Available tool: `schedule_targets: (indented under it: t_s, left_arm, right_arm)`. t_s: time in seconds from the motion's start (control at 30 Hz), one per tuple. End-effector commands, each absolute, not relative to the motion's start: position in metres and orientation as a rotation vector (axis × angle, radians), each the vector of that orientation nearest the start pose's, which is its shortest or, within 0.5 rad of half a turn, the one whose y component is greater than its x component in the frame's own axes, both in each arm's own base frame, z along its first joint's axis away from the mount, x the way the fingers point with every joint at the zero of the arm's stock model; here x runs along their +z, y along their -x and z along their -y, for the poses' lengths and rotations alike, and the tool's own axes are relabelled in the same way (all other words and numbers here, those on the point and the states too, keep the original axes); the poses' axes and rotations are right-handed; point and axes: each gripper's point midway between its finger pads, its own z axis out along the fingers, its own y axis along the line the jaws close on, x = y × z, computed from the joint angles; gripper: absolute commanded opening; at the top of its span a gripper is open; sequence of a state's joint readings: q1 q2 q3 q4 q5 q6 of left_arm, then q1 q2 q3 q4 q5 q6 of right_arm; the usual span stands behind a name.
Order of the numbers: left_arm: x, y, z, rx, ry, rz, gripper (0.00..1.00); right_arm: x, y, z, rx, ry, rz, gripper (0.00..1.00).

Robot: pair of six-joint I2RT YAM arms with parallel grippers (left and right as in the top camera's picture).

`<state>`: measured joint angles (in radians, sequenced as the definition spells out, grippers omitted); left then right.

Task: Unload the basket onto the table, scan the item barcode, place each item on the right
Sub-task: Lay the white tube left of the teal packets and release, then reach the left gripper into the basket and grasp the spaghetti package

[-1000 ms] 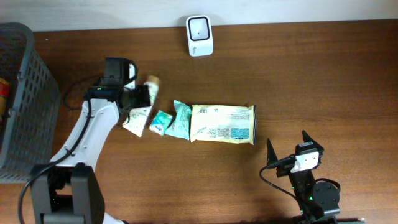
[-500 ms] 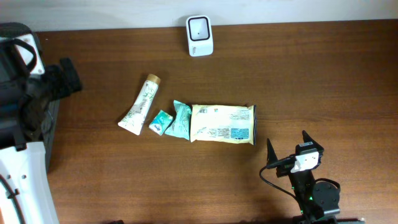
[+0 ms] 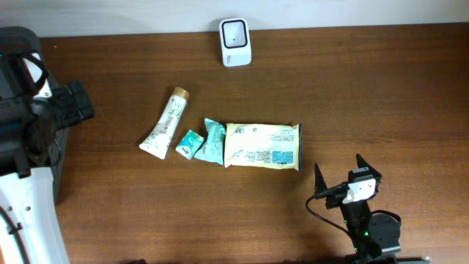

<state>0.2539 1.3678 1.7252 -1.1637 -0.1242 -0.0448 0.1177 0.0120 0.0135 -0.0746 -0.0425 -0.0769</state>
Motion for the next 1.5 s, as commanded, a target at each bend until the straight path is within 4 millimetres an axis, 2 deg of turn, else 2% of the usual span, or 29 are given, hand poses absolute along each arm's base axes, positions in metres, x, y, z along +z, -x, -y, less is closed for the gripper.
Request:
schedule_targets:
  t_s: [0.0,0.1,0.2,0.33,0.4,0.5,0.53,0.57,0.63,0.73,0.8,0.9,1.0,1.07,1.2,1.27,1.33,1.4,1.47]
  left_arm:
    - [0.331,-0.329,-0.112,0.277,0.410,-2.370,0.99]
    - [0.323,-0.348,-0.119,0.292,0.416,-2.366,0.99]
    - [0.314,-0.355,-0.121,0.290,0.417,-2.388,0.99]
    - [0.328,-0.368,-0.129,0.311,0.423,-2.303,0.99]
    - [0.350,-0.387,-0.145,0.384,0.450,-2.171,0.99]
    - [0.357,-0.425,-0.155,0.378,0.443,-2.064,0.99]
    - [0.358,-0.433,-0.157,0.376,0.441,-2.042,0.99]
    - [0.367,-0.451,-0.153,0.322,0.404,-1.983,0.99]
    - [0.378,-0.470,-0.153,0.298,0.381,-1.905,0.99]
    - [0.370,-0.488,-0.158,0.299,0.379,-1.881,0.99]
    - [0.363,-0.486,-0.158,0.298,0.382,-1.914,0.99]
    - [0.336,-0.474,-0.154,0.294,0.393,-2.034,0.99]
    - [0.307,-0.460,-0.141,0.234,0.375,-2.177,0.99]
    - [0.296,-0.451,-0.139,0.230,0.381,-2.235,0.99]
    - [0.295,-0.450,-0.138,0.257,0.323,-2.256,1.00]
    - [0.312,-0.452,-0.139,0.280,0.280,-2.223,0.93]
    - [0.345,-0.450,-0.145,0.323,0.266,-2.169,0.91]
    - [0.379,-0.442,-0.162,0.346,0.314,-2.098,0.91]
    - [0.403,-0.420,-0.184,0.350,0.378,-2.077,0.90]
  right_arm:
    - [0.156,-0.244,-0.033,0.063,0.173,-1.638,0.99]
    - [0.156,-0.244,-0.033,0.063,0.173,-1.637,0.99]
    - [0.156,-0.244,-0.033,0.063,0.173,-1.637,0.99]
    - [0.156,-0.244,-0.033,0.063,0.173,-1.638,0.99]
    - [0.156,-0.244,-0.033,0.063,0.173,-1.638,0.99]
    - [0.156,-0.244,-0.033,0.063,0.173,-1.638,0.99]
    - [0.156,-0.244,-0.033,0.063,0.173,-1.638,0.99]
    - [0.156,-0.244,-0.033,0.063,0.173,-1.638,0.99]
    - [0.156,-0.244,-0.033,0.063,0.173,-1.637,0.99]
    - [0.156,-0.244,-0.033,0.063,0.173,-1.637,0.99]
    - [0.156,-0.244,-0.033,0.063,0.173,-1.638,0.99]
    - [0.156,-0.244,-0.033,0.063,0.173,-1.637,0.99]
    - [0.156,-0.244,-0.033,0.063,0.173,-1.637,0.99]
    - [0.156,-0.244,-0.033,0.063,0.173,-1.637,0.99]
    - [0.156,-0.244,-0.033,0.063,0.173,-1.638,0.98]
    - [0.156,-0.244,-0.033,0.063,0.173,-1.638,0.99]
    - [0.156,-0.244,-0.033,0.063,0.173,-1.637,0.99]
    - [0.156,-0.244,-0.033,0.063,0.173,-1.638,0.99]
    - [0.156,-0.244,-0.033,0.063,0.173,-1.638,0.99]
